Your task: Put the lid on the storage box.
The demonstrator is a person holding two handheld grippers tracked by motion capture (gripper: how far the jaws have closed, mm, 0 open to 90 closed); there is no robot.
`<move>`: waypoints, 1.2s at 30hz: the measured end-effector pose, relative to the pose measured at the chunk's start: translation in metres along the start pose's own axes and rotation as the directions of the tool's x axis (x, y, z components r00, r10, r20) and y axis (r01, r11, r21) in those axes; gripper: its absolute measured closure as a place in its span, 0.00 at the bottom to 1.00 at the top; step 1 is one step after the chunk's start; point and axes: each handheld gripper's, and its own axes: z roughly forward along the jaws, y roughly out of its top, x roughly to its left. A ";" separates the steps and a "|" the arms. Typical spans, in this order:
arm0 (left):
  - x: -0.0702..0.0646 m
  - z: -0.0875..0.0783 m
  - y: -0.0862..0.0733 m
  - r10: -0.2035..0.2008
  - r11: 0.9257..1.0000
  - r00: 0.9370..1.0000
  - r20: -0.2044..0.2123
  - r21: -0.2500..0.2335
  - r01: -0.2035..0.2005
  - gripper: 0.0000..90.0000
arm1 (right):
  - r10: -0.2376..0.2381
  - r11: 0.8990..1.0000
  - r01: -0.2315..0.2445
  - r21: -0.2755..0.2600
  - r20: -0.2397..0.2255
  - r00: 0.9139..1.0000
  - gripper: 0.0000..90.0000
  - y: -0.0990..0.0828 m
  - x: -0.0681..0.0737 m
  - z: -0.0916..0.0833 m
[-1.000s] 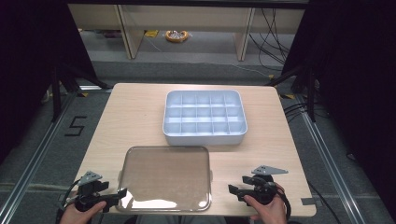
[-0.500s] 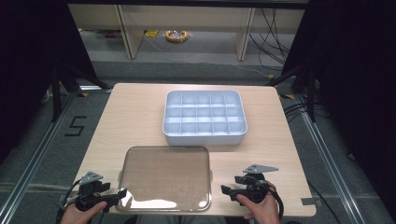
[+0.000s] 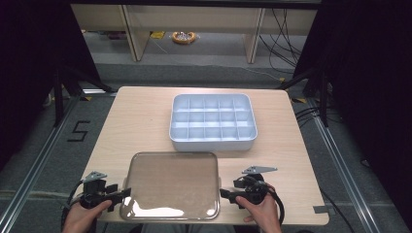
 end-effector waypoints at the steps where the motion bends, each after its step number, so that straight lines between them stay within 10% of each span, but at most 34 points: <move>1: 0.000 0.002 0.001 0.001 1.000 1.000 0.002 0.000 -0.001 0.43 | 0.007 1.000 -0.007 -0.004 0.000 1.000 0.31 0.001 0.000 0.001; 27: -0.025 0.017 0.004 0.147 0.989 0.989 -0.028 0.038 -0.146 0.50 | 0.136 0.991 -0.136 -0.012 0.055 0.989 0.34 0.016 -0.004 0.035; 31: -0.026 0.017 0.003 0.148 0.989 0.989 -0.029 0.036 -0.147 0.49 | 0.295 0.954 -0.293 -0.065 0.030 0.955 0.37 0.011 -0.003 0.034; 33: -0.026 0.017 0.003 0.149 0.988 0.988 -0.032 0.040 -0.148 0.49 | 0.278 0.957 -0.276 -0.088 0.014 0.960 0.37 0.009 -0.008 0.034; 36: -0.025 0.016 0.002 0.147 0.989 0.988 -0.040 0.038 -0.145 0.47 | 0.336 0.937 -0.337 -0.096 -0.026 0.941 0.41 0.003 -0.007 0.032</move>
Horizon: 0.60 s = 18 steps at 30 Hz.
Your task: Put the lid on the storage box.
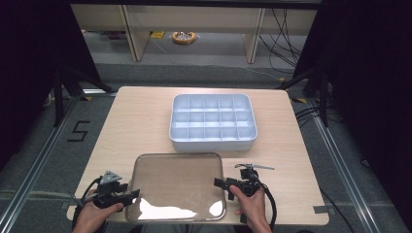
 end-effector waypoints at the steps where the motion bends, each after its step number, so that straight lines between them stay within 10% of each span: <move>1: 0.001 -0.001 0.000 0.004 1.000 1.000 -0.001 0.003 -0.004 0.47 | 0.017 1.000 -0.017 -0.009 -0.016 1.000 0.42 -0.002 -0.001 -0.001; 5: 0.002 -0.002 -0.001 -0.001 1.000 1.000 -0.004 0.005 0.001 0.47 | 0.038 0.999 -0.040 -0.029 -0.048 0.998 0.46 -0.008 -0.007 -0.003; 6: 0.003 -0.002 -0.001 0.004 1.000 1.000 -0.002 0.007 -0.004 0.47 | 0.120 0.993 -0.121 -0.013 -0.069 0.990 0.48 -0.012 -0.006 -0.007; 8: 0.003 -0.002 -0.001 -0.009 1.000 1.000 0.001 0.000 0.009 0.47 | 0.133 0.991 -0.135 -0.009 -0.102 0.986 0.52 -0.013 -0.009 -0.007; 9: 0.004 -0.002 -0.001 -0.015 1.000 1.000 0.009 -0.001 0.015 0.47 | 0.213 0.977 -0.212 0.018 -0.131 0.968 0.58 -0.015 -0.004 -0.009; 13: 0.006 -0.004 -0.001 -0.012 1.000 1.000 0.020 0.012 0.012 0.48 | 0.092 0.995 -0.094 -0.019 -0.104 0.990 0.72 -0.016 0.003 -0.004; 18: 0.009 -0.003 -0.001 -0.022 1.000 0.998 0.051 0.006 0.022 0.47 | 0.006 1.000 -0.009 -0.024 -0.127 0.992 0.74 -0.010 0.005 -0.011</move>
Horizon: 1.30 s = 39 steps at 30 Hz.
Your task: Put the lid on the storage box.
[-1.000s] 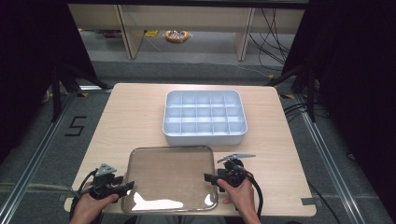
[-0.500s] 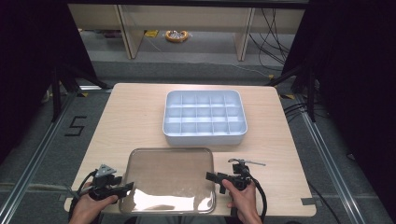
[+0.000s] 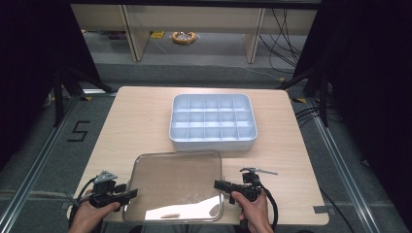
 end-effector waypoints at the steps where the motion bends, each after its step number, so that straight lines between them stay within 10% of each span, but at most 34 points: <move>1: -0.001 0.000 0.000 0.002 1.000 1.000 -0.001 0.000 -0.002 0.45 | -0.008 1.000 0.008 0.001 -0.001 1.000 0.74 0.000 0.000 0.000; 14: 0.003 0.003 0.001 -0.025 1.000 1.000 0.011 -0.016 0.025 0.25 | -0.102 0.995 0.102 0.002 -0.048 0.994 0.78 -0.003 0.009 -0.009; 17: 0.006 0.003 0.001 -0.064 0.998 0.998 0.023 -0.028 0.064 0.22 | -0.107 0.994 0.107 0.000 -0.055 0.993 0.79 -0.003 0.009 -0.009; 18: 0.008 0.004 0.001 -0.134 0.989 0.990 0.052 -0.054 0.137 0.20 | -0.112 0.994 0.112 -0.004 -0.070 0.991 0.80 -0.003 0.009 -0.009; 21: 0.010 0.002 0.001 -0.143 0.988 0.988 0.050 -0.047 0.146 0.20 | -0.074 0.997 0.076 0.020 -0.084 0.994 0.81 -0.004 0.013 -0.007; 25: 0.014 -0.001 0.000 -0.223 0.970 0.971 0.082 -0.078 0.229 0.35 | -0.095 0.996 0.095 -0.002 -0.079 0.992 0.81 -0.002 0.008 -0.005; 31: 0.011 -0.013 0.000 -0.191 0.974 0.979 0.067 -0.115 0.198 0.50 | -0.106 0.994 0.106 -0.013 -0.037 0.994 0.80 0.000 0.013 -0.011; 34: 0.009 -0.022 -0.003 -0.226 0.953 0.967 0.113 -0.181 0.244 0.60 | -0.123 0.992 0.123 -0.018 -0.005 0.992 0.80 0.001 0.016 -0.016; 39: -0.001 -0.033 -0.003 -0.202 0.944 0.974 0.106 -0.244 0.223 0.68 | -0.170 0.985 0.171 -0.029 0.032 0.985 0.80 0.001 0.019 -0.024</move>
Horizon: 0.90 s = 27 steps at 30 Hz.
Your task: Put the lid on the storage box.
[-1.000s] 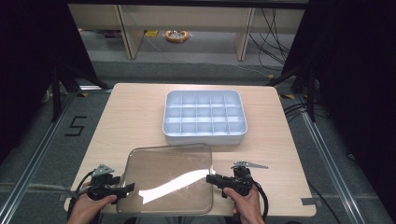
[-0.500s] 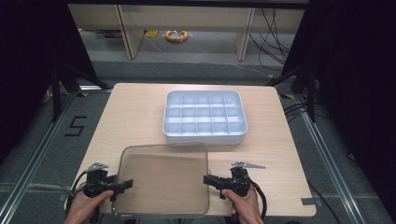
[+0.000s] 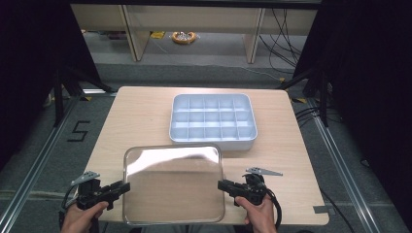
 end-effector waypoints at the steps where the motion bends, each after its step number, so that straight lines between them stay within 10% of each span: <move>1: -0.005 -0.004 0.001 0.012 1.000 1.000 -0.007 -0.012 -0.012 0.69 | -0.023 1.000 0.023 -0.015 0.006 1.000 0.80 0.000 0.001 -0.003; 16: -0.034 -0.017 0.031 0.070 0.991 0.998 -0.003 -0.117 -0.070 0.75 | -0.117 0.990 0.123 -0.071 0.083 0.990 0.78 0.027 0.018 -0.034; 27: -0.059 0.022 0.070 0.127 0.989 0.992 0.008 -0.079 -0.126 0.76 | -0.089 0.989 0.107 -0.103 0.161 0.983 0.77 0.064 0.005 -0.058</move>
